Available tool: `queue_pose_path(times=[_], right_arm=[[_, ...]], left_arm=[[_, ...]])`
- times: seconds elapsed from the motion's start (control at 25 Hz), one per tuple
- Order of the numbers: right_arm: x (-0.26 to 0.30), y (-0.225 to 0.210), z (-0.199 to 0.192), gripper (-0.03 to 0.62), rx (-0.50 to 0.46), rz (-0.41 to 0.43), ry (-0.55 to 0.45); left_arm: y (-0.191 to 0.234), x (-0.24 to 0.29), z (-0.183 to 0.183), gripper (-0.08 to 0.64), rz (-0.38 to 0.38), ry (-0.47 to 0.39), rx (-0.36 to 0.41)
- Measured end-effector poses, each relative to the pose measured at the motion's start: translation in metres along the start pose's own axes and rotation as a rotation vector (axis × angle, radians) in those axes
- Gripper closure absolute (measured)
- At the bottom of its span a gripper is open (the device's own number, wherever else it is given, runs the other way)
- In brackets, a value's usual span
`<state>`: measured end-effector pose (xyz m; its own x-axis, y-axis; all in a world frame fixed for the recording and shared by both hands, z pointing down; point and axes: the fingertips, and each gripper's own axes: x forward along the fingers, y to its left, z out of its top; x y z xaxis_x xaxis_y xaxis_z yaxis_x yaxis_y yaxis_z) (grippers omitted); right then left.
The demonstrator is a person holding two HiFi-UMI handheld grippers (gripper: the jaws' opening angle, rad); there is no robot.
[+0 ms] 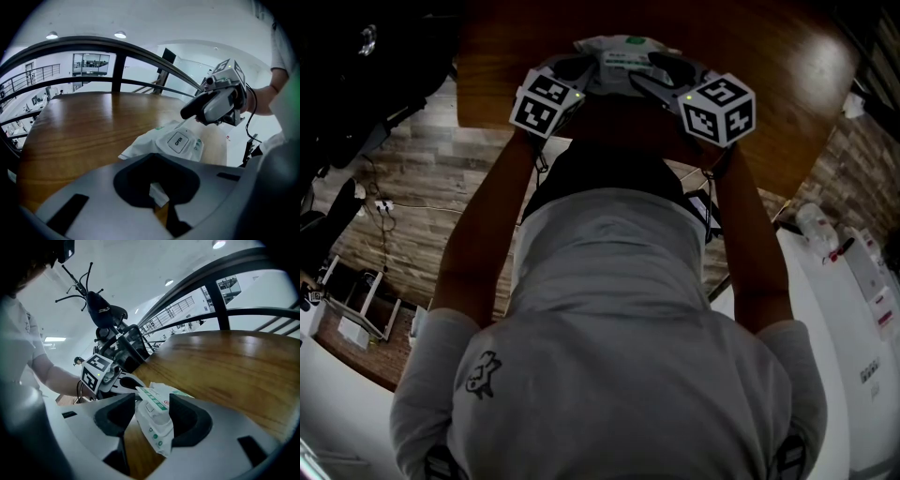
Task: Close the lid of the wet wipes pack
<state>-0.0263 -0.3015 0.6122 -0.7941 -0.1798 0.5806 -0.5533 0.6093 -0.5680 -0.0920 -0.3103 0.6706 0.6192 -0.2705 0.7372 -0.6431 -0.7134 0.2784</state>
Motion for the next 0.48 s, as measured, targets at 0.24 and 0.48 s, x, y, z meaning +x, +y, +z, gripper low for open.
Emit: queue_pose_path(times=[0.24,0.48], right_arm=[[0.003,0.0,-0.009,0.382,0.021,0.002,0.001],[0.011,-0.005,-0.015,0.382,0.032,-0.014,0.013]], left_arm=[[0.0,0.0,0.001,0.548,-0.004,0.001,0.009],[0.001,0.0,0.001,0.548,-0.01,-0.001,0.01]])
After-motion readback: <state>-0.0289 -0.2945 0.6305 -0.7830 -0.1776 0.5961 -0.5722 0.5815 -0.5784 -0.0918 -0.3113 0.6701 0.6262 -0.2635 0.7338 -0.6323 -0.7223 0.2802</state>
